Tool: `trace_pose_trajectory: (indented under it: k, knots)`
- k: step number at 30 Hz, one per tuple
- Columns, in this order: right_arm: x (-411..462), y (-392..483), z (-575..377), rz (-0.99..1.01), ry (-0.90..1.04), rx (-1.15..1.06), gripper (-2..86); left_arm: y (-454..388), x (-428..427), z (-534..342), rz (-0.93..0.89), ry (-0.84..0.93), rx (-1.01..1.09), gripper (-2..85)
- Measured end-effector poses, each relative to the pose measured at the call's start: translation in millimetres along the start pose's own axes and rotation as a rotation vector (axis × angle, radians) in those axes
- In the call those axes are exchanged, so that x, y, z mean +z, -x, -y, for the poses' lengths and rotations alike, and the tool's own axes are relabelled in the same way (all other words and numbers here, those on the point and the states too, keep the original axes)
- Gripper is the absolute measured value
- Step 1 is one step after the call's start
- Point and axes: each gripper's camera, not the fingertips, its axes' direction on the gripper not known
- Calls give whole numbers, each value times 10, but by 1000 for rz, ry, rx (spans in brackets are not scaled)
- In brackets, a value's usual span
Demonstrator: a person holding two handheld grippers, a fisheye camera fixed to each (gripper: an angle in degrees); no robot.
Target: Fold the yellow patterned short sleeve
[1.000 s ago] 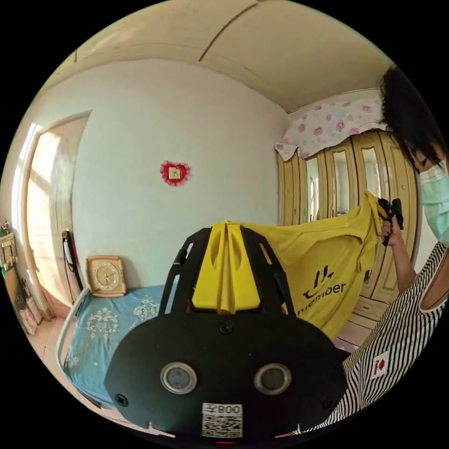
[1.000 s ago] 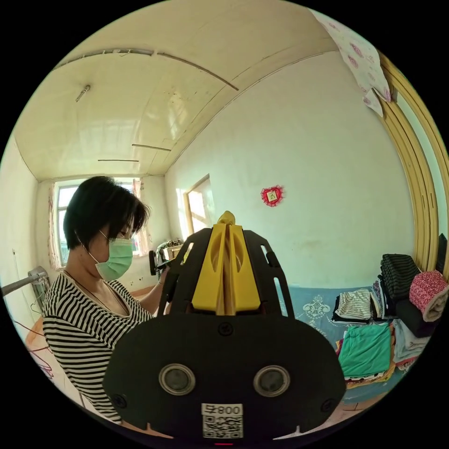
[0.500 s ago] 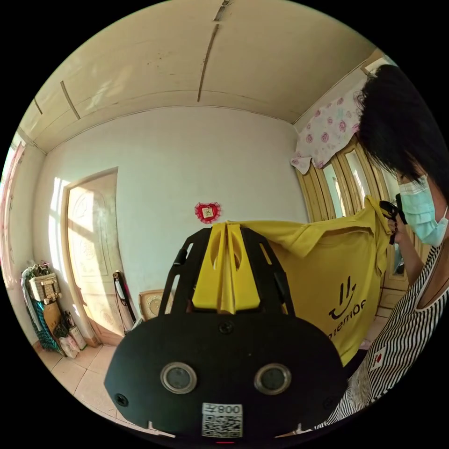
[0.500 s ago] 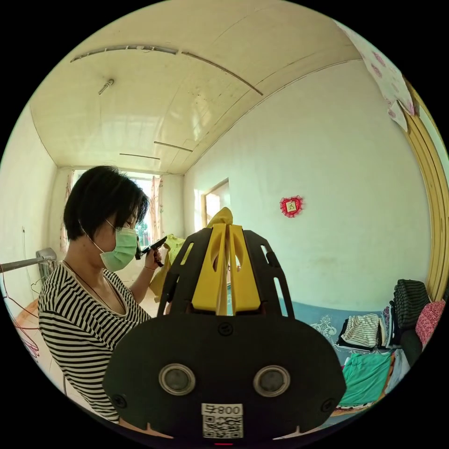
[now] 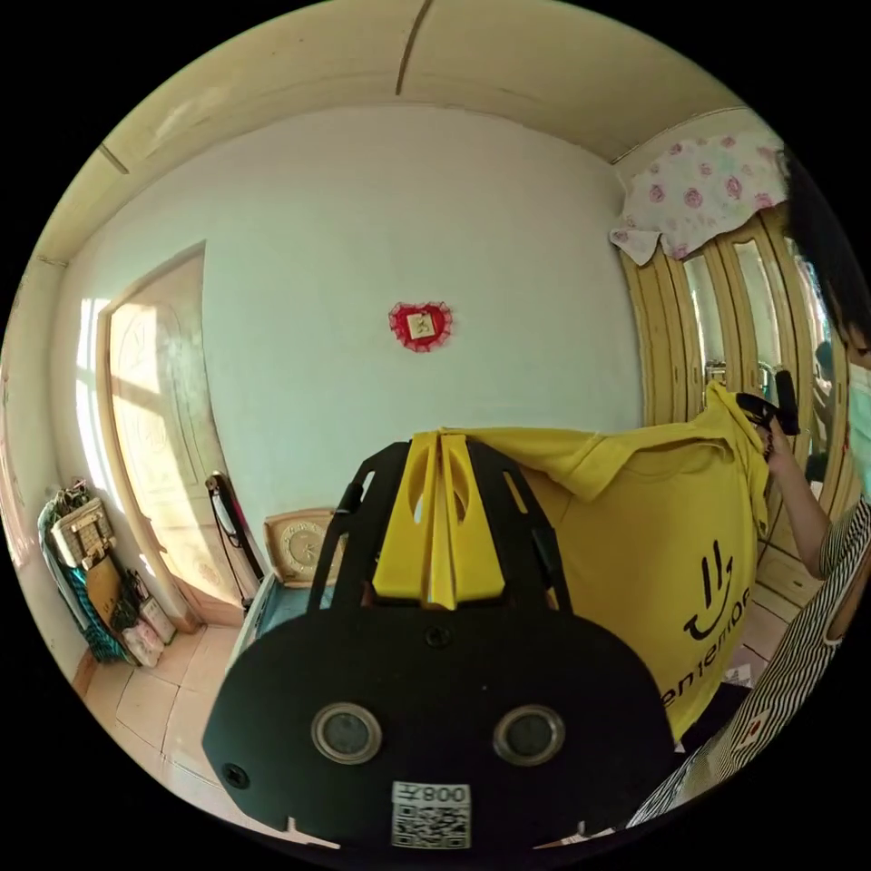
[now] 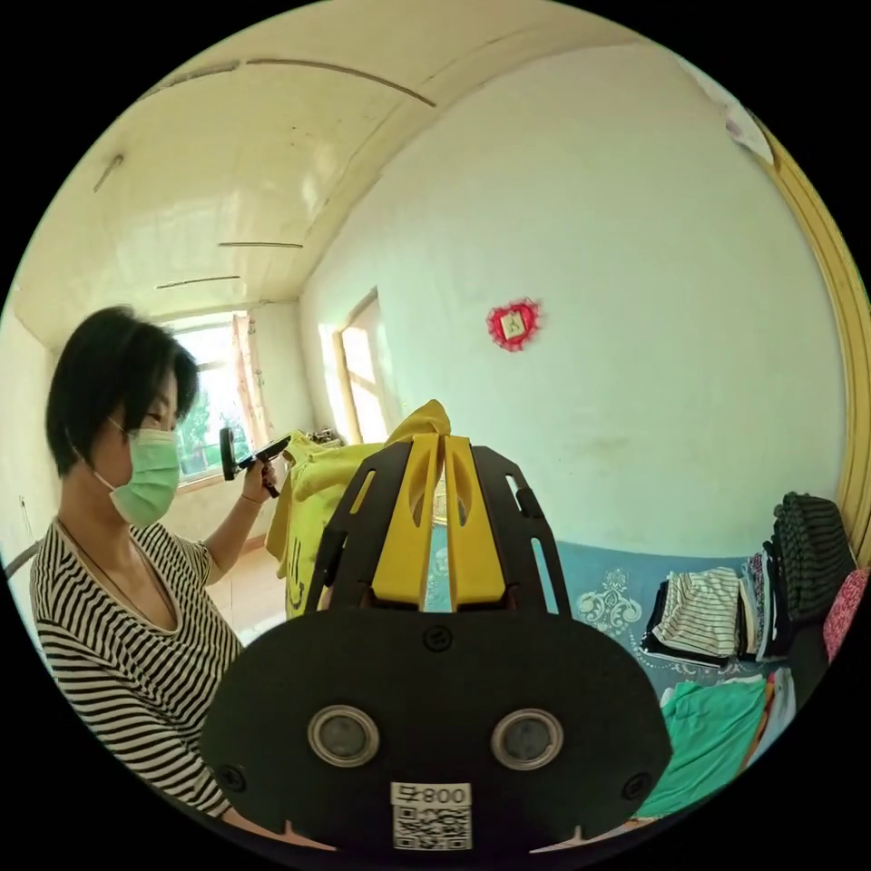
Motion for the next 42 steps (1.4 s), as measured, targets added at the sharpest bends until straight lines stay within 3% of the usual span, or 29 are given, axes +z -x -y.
trace_pose_trajectory:
  k: [7,9,12,15,21,30,36,42]
  knots:
    - [2321,-1934,-869,-57,280,213,10,60,3101,-731,10,380,-114,5]
    - [3204,-2716,-1493,-78,397,341,13,79,4290,-1310,-89,548,-248,7]
    - [4111,-3605,-2569,-163,603,547,19,-99,5459,-2258,36,779,-320,9]
    - [4520,-4130,-3678,-207,733,723,23,-460,6043,-3151,39,938,-305,12]
    - [4374,-3932,-5204,-75,834,758,34,-1286,5757,-4692,-233,1102,-430,23]
    - [2988,-2322,-6820,52,867,962,69,-2112,4326,-6035,-321,1226,-820,92]
    - [2746,-1658,-7850,104,940,1123,104,-2591,4098,-6919,-425,1176,-1153,80]
    - [2780,-1456,-8286,61,952,1170,100,-3203,4391,-7284,-499,1125,-1262,47]
